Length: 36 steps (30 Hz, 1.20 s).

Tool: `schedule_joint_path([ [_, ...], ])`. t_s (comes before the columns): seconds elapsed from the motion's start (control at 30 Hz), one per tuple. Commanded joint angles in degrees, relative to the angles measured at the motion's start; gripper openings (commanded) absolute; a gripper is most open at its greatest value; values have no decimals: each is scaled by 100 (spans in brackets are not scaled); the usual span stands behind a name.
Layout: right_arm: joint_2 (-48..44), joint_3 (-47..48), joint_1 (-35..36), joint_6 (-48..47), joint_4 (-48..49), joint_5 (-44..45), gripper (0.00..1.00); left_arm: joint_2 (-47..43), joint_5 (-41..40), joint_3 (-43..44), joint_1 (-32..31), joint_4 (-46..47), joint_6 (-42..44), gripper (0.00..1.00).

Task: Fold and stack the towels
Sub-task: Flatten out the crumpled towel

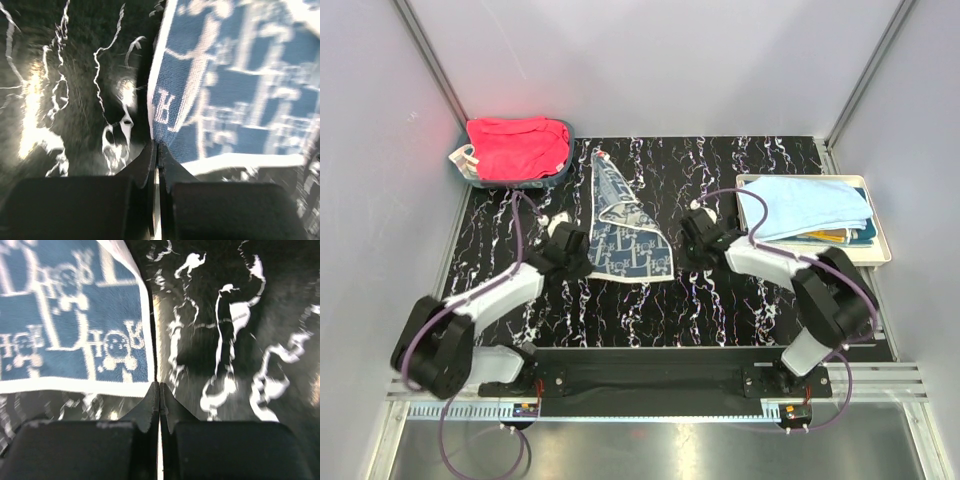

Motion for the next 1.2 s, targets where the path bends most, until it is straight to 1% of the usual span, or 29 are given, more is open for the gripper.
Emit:
schedule_joint_path([
  [0.0,-1061,218,40,-146,-493,252,0,-832,36,678,-49,-561,391,0],
  [0.1,-1528,481,32,-190,-897,304,0,-1193,36,1143,-58,-1009,593,0],
  [0.17,-1600,622,40,-304,-916,243,4,-1290,27,1277,-58,-1167,664,0],
  [0.2,-1453,701,40,-339,-1116,243,6,-1290,27,1321,-49,-1194,682,0],
  [0.27,-1267,685,32,-366,-1110,7,12,-1229,27,1260,-58,-1212,691,0],
  [0.33,-1074,536,75,-244,-856,-152,18,-1202,79,1015,-58,-1055,603,0],
  [0.37,-1012,413,136,-191,-767,-214,27,-1202,149,901,-58,-1002,542,0],
  [0.43,-793,385,399,-85,-635,-206,32,-1220,202,558,-58,-809,375,0],
  [0.47,-714,420,514,-67,-617,-118,37,-1255,211,461,-66,-773,313,0],
  [0.5,-513,464,767,-50,-608,-74,41,-1307,194,260,-75,-738,269,0],
  [0.7,16,579,1367,257,-582,146,48,-1492,97,-330,-75,-729,58,0],
  [0.93,464,491,1912,784,-590,418,51,-1554,106,-805,-84,-580,-22,0],
  [1.03,561,526,2000,917,-792,795,52,-1624,97,-850,-84,-597,22,0],
  [1.17,307,447,2000,926,-1047,1402,55,-1677,88,-876,-84,-597,93,0],
])
